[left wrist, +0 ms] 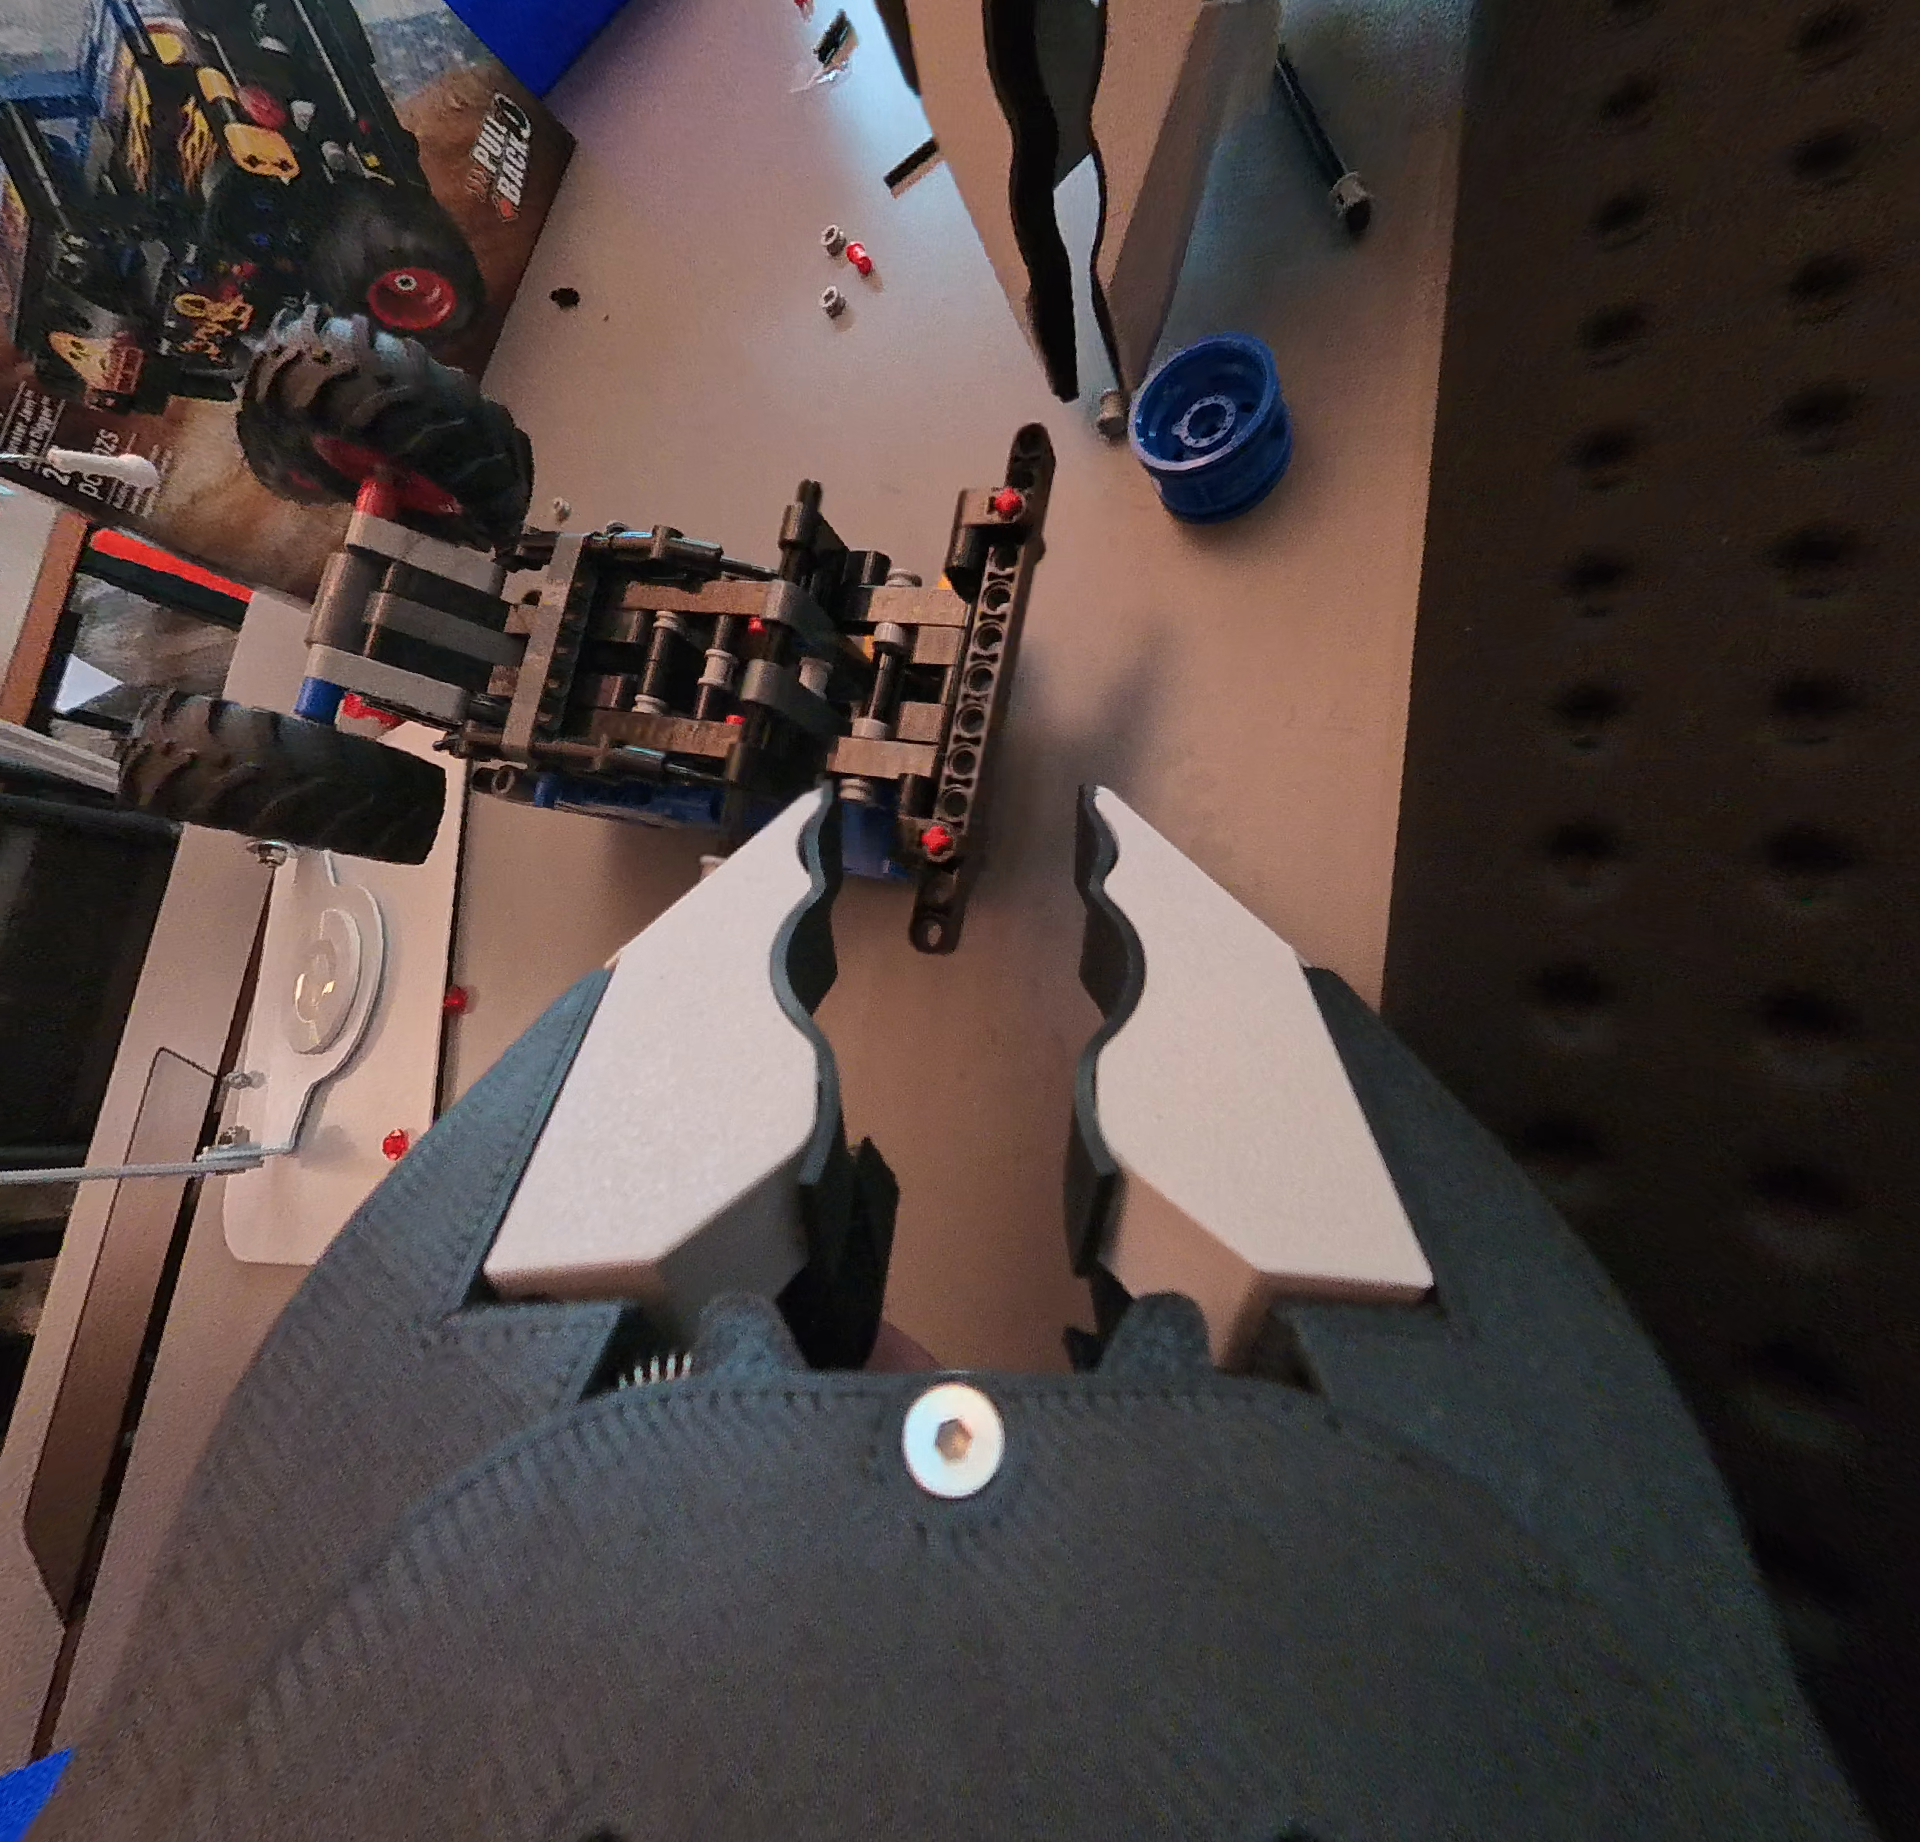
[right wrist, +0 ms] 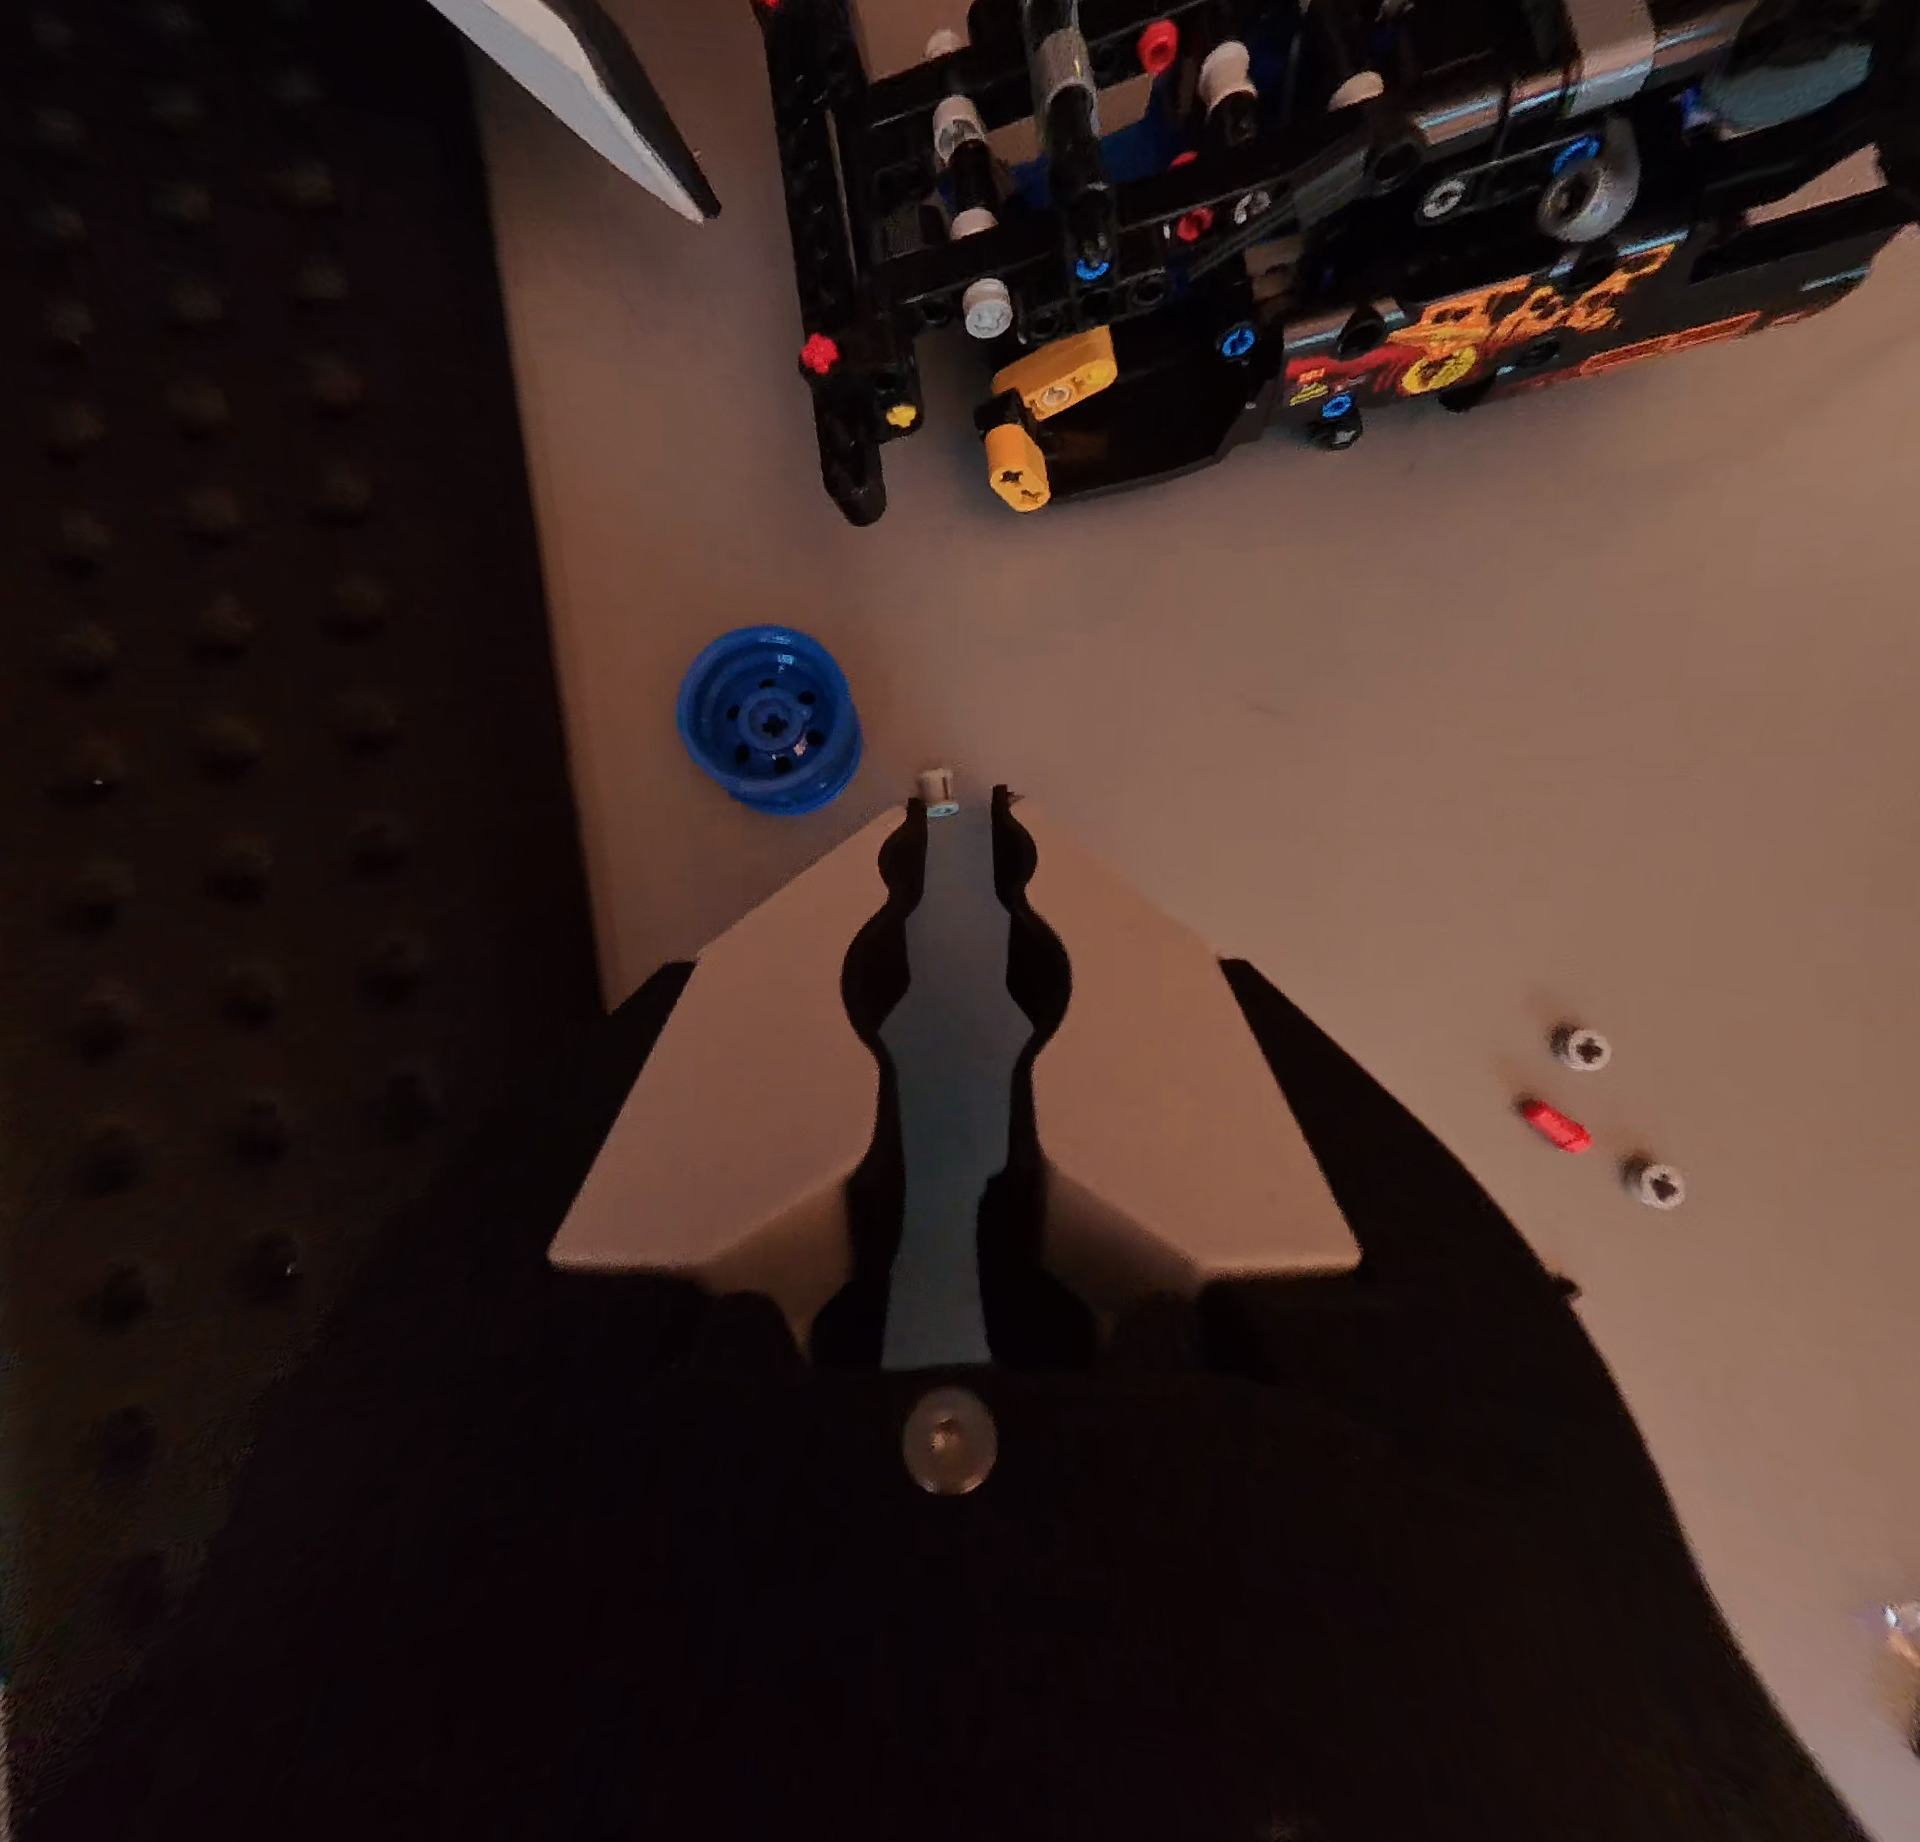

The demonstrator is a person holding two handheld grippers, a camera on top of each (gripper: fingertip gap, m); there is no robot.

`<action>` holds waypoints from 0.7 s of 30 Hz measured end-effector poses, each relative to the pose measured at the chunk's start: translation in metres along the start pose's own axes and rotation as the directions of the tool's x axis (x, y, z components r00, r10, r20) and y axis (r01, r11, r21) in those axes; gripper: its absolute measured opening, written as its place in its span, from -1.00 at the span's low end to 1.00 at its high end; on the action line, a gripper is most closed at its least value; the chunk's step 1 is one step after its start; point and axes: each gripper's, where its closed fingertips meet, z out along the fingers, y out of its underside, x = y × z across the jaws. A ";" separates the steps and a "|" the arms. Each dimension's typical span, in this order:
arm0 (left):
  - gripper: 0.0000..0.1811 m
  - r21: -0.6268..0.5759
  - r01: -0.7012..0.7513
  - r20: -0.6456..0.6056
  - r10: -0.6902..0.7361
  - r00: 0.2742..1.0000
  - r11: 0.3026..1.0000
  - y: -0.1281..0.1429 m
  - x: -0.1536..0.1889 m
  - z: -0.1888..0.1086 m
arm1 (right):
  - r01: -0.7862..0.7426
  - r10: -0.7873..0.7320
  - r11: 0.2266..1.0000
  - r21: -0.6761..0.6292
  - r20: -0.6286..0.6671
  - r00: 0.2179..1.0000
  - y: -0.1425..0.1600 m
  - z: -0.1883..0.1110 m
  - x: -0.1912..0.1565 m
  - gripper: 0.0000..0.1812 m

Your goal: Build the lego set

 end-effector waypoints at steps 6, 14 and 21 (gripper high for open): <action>-0.52 0.019 -0.006 0.002 0.006 1.000 1.000 -0.003 -0.003 -0.002 | 0.004 -0.004 1.000 -0.006 0.058 0.998 0.000 0.005 -0.002 -1.00; -0.52 0.087 0.010 -0.027 -0.007 1.000 0.996 -0.019 -0.021 -0.011 | 0.053 -0.054 0.998 0.017 0.071 0.996 -0.004 0.008 -0.006 -0.87; -0.54 0.092 0.015 -0.038 -0.011 0.999 0.996 -0.021 -0.029 -0.007 | 0.048 -0.049 0.999 0.024 0.069 0.996 -0.008 0.011 -0.002 -0.95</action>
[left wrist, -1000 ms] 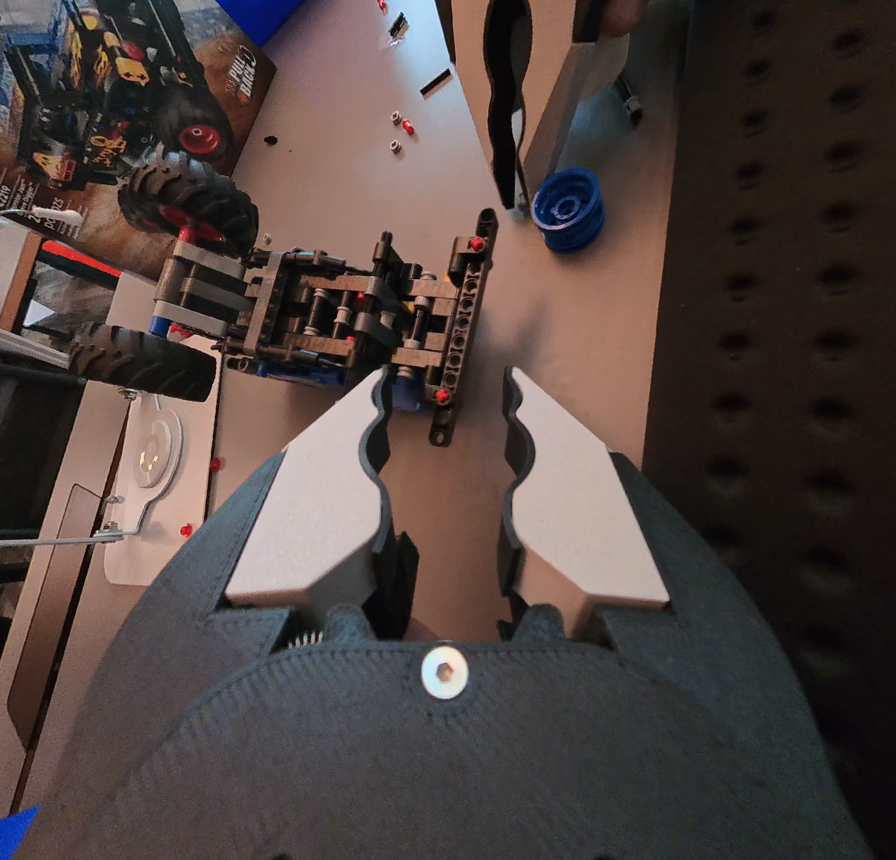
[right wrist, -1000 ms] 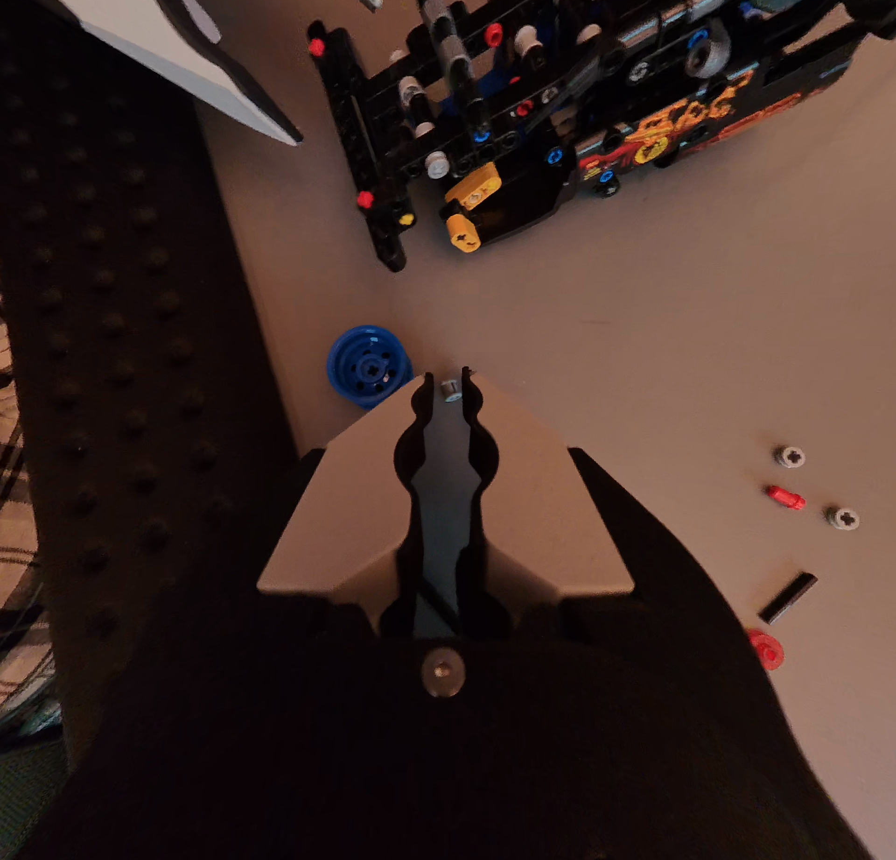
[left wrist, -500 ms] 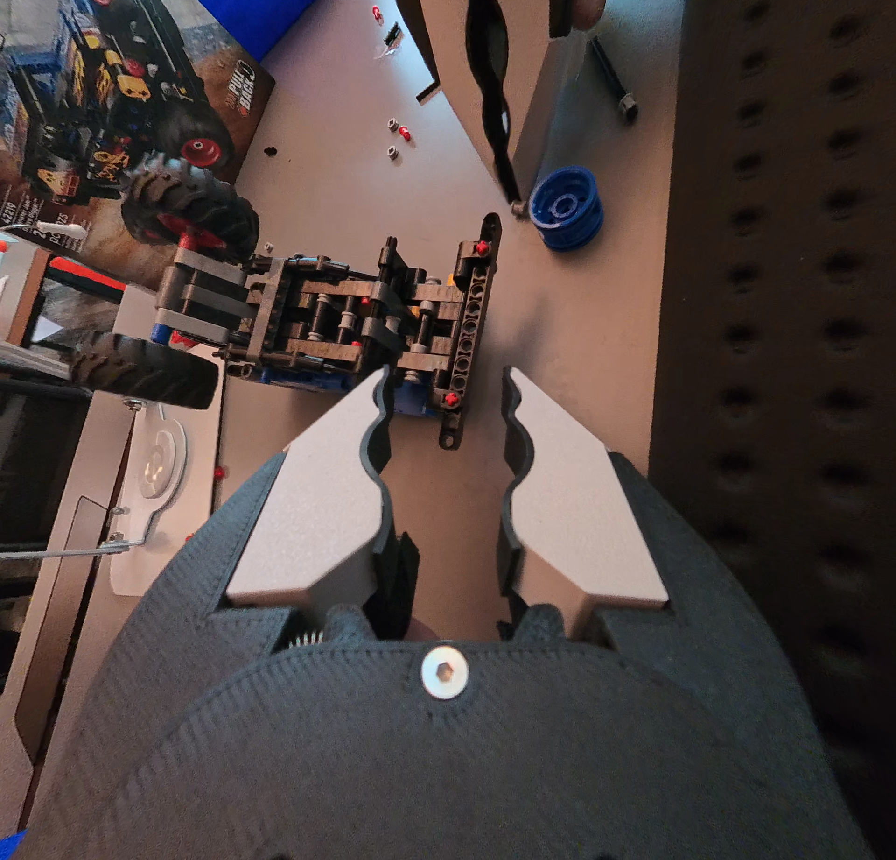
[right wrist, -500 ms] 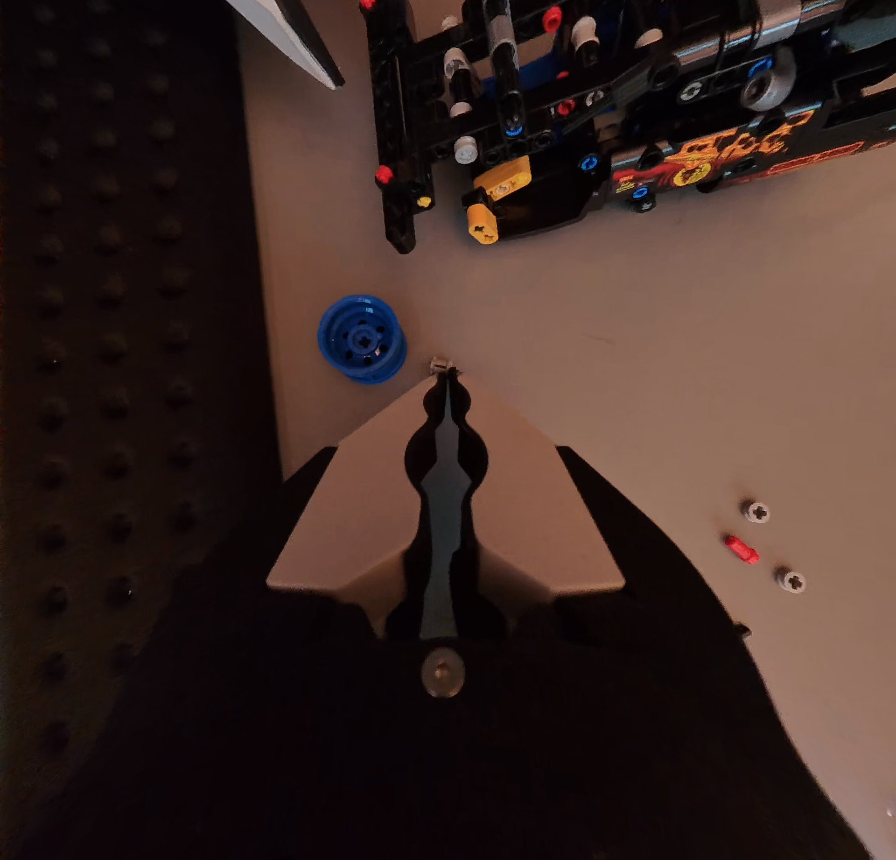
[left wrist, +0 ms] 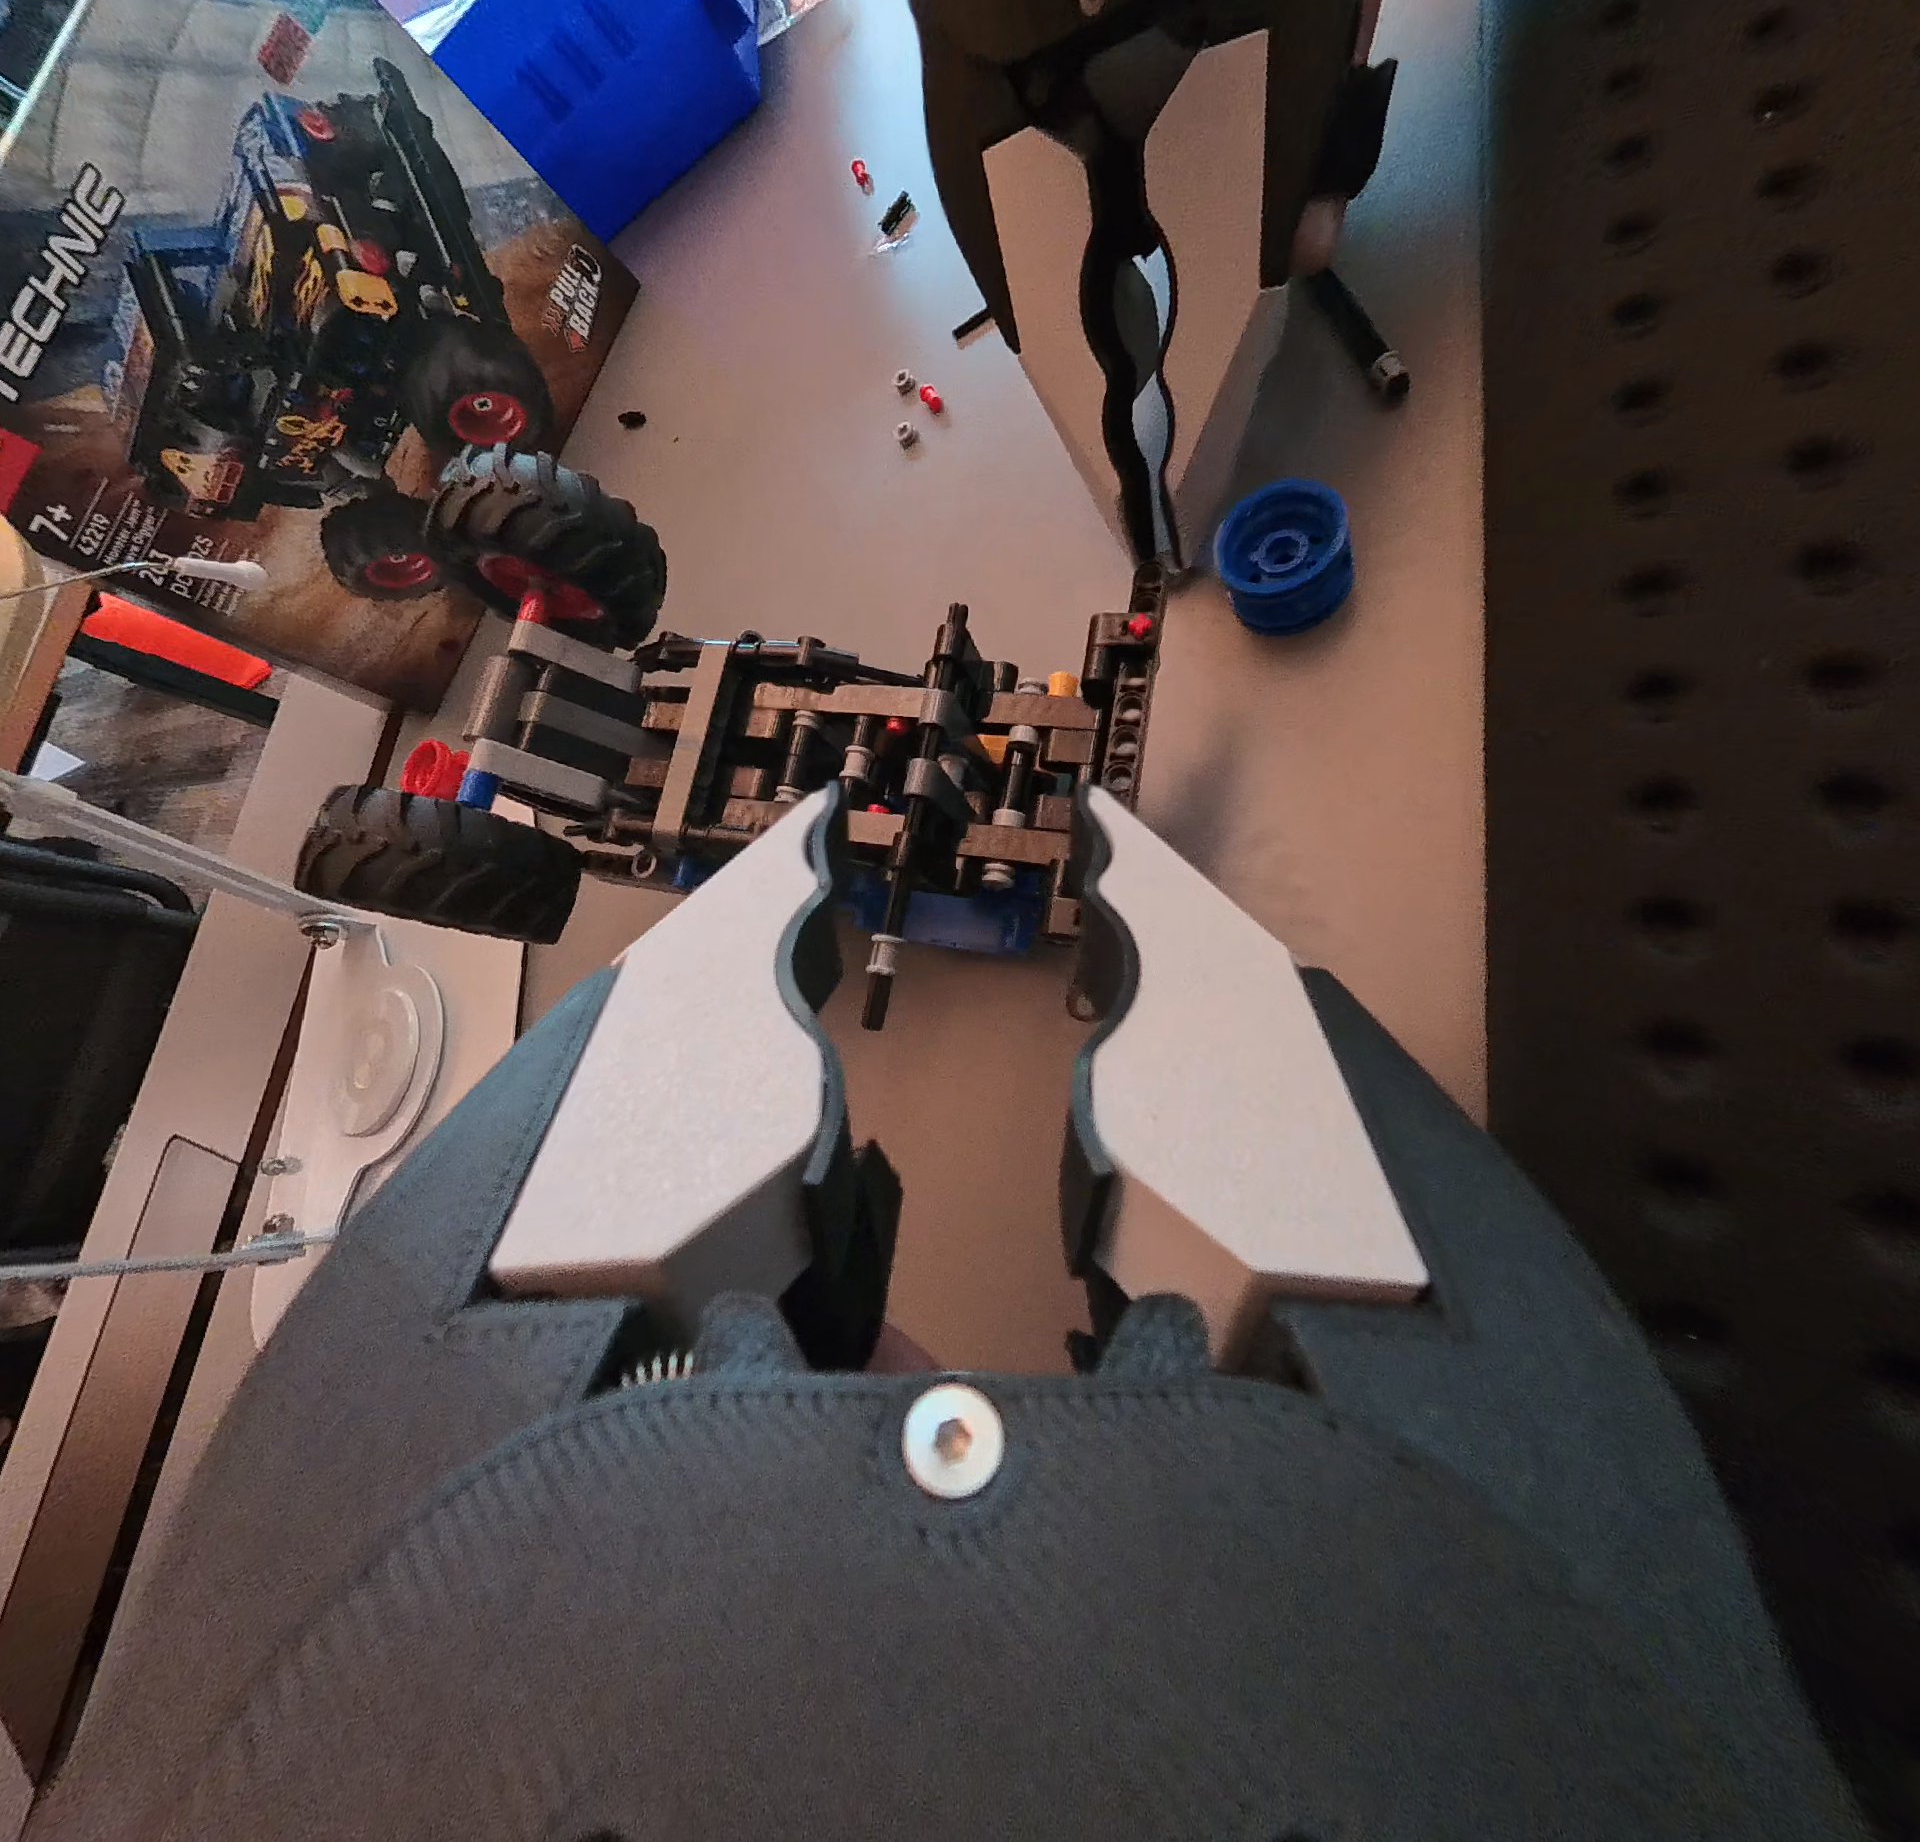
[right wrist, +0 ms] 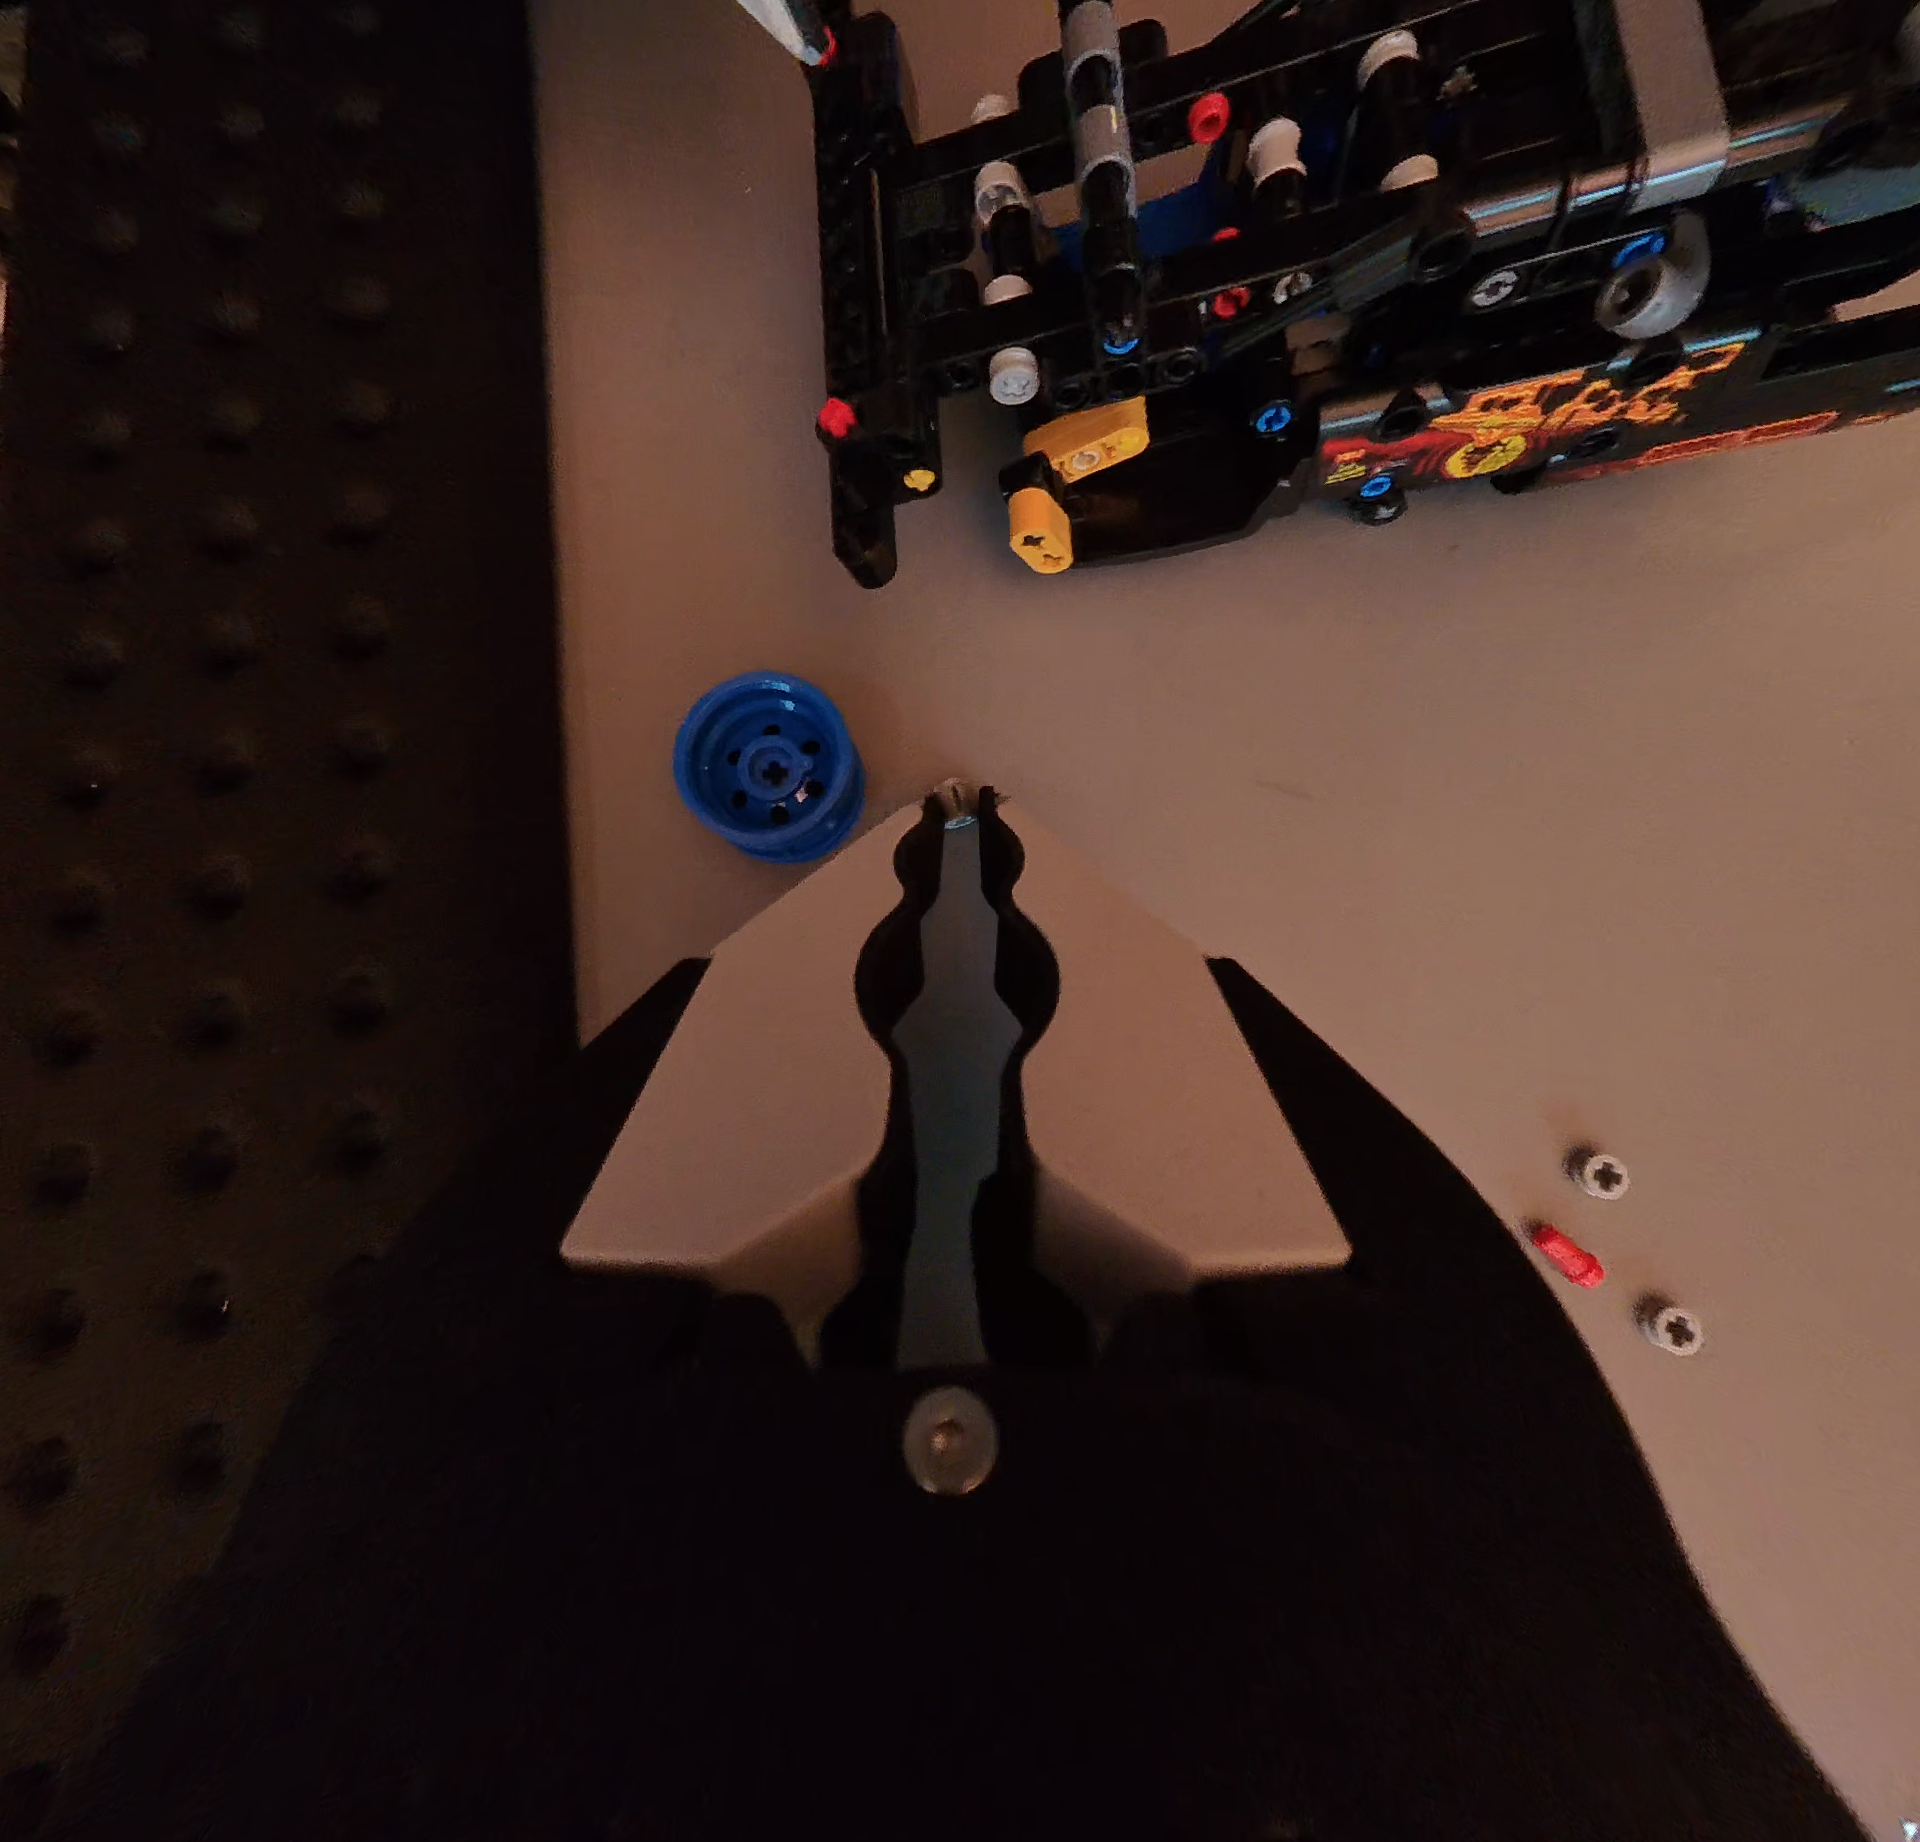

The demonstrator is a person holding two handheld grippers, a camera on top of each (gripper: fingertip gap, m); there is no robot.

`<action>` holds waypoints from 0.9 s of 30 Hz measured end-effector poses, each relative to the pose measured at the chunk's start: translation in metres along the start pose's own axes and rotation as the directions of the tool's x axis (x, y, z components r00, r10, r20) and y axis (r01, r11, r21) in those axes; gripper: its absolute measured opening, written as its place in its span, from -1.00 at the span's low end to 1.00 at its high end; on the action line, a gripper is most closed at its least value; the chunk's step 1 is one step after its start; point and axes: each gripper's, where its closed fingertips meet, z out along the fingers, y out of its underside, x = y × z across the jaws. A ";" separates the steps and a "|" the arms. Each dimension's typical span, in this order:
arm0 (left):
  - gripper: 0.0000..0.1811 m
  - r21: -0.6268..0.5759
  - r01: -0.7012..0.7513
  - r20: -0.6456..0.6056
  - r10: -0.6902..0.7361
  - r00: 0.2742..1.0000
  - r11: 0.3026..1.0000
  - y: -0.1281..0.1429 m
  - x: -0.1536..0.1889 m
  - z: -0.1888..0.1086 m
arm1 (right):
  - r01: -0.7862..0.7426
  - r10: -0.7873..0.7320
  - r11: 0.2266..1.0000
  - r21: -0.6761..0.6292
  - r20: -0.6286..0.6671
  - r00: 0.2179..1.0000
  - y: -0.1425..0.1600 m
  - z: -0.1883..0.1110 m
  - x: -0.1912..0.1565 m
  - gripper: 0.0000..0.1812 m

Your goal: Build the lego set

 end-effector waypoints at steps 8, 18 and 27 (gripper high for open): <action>-0.69 -0.080 0.027 -0.059 -0.032 0.998 0.996 0.011 -0.010 0.015 | -0.022 0.050 0.978 0.206 -0.131 0.990 -0.047 -0.025 0.015 -0.95; -0.84 -0.062 0.053 -0.064 -0.057 0.996 0.997 0.016 -0.011 0.015 | -0.057 0.110 0.952 0.302 -0.164 0.980 -0.068 -0.021 0.020 -0.95; -0.64 -0.129 0.234 -0.053 -0.242 0.969 0.964 0.049 -0.021 0.001 | -0.061 0.115 0.951 0.305 -0.162 0.980 -0.075 -0.011 0.017 -0.95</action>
